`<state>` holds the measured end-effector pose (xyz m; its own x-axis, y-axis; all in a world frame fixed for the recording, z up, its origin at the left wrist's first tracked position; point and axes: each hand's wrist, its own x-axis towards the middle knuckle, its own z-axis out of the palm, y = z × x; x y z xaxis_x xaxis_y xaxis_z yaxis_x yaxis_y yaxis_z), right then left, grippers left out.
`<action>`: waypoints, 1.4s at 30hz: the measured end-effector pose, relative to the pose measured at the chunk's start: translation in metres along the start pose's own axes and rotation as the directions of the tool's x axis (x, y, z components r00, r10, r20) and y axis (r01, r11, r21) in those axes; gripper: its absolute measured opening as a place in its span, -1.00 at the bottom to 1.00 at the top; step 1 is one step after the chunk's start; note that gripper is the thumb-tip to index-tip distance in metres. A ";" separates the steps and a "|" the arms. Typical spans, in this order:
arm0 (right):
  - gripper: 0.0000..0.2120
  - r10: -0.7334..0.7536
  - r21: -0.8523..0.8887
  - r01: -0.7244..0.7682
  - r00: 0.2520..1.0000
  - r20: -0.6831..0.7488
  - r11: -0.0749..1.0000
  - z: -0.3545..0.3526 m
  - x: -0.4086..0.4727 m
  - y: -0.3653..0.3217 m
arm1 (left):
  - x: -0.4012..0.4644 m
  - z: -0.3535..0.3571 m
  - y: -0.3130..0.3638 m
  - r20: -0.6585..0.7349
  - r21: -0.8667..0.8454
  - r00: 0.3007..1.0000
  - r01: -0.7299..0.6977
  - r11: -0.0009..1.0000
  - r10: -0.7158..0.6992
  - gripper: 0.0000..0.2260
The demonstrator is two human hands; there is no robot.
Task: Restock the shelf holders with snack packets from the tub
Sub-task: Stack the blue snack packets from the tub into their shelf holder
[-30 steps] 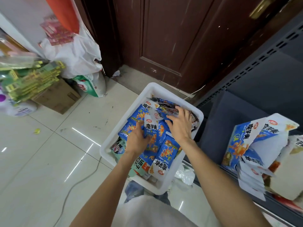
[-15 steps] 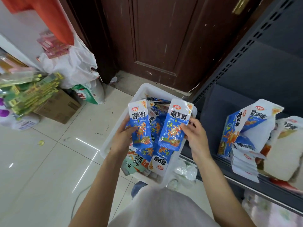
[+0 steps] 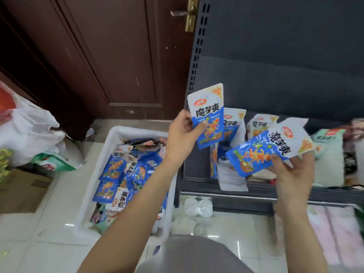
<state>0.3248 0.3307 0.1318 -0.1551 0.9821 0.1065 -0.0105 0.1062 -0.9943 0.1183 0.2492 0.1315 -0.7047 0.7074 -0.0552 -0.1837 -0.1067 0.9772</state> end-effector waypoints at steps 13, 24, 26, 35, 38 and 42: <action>-0.66 -0.063 -0.032 0.064 0.998 0.029 0.997 -0.028 0.029 0.002 | 0.020 0.051 -0.054 0.352 0.678 0.929 -0.338 0.653 0.115 -0.82; -0.91 -0.239 -0.437 0.477 0.835 0.495 0.762 0.012 0.026 0.045 | 0.022 0.028 -0.037 0.457 0.778 0.872 -0.488 0.396 0.176 -0.84; -0.87 -0.334 -0.553 0.598 0.794 0.508 0.580 0.008 0.024 0.053 | 0.019 0.024 -0.038 0.471 0.765 0.861 -0.506 0.399 0.191 -0.83; -0.81 -0.066 -0.768 0.387 0.908 0.414 0.511 -0.011 0.003 0.044 | -0.017 0.007 -0.045 0.450 0.697 0.881 -0.449 0.560 0.146 -0.84; -0.77 -0.160 -0.698 0.349 0.933 0.323 0.625 -0.021 -0.007 0.025 | -0.034 -0.016 -0.045 0.273 0.656 0.933 -0.359 0.664 0.234 -0.85; -0.90 -0.270 -0.467 0.473 0.858 0.437 0.747 0.009 -0.029 -0.004 | -0.064 -0.061 -0.051 -0.079 0.639 0.914 -0.260 0.724 0.398 -0.85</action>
<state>0.3204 0.3004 0.1326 -0.5621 0.7460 0.3572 0.3800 0.6165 -0.6896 0.1315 0.1668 0.0731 -0.7712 0.5489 0.3225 0.4884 0.1852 0.8528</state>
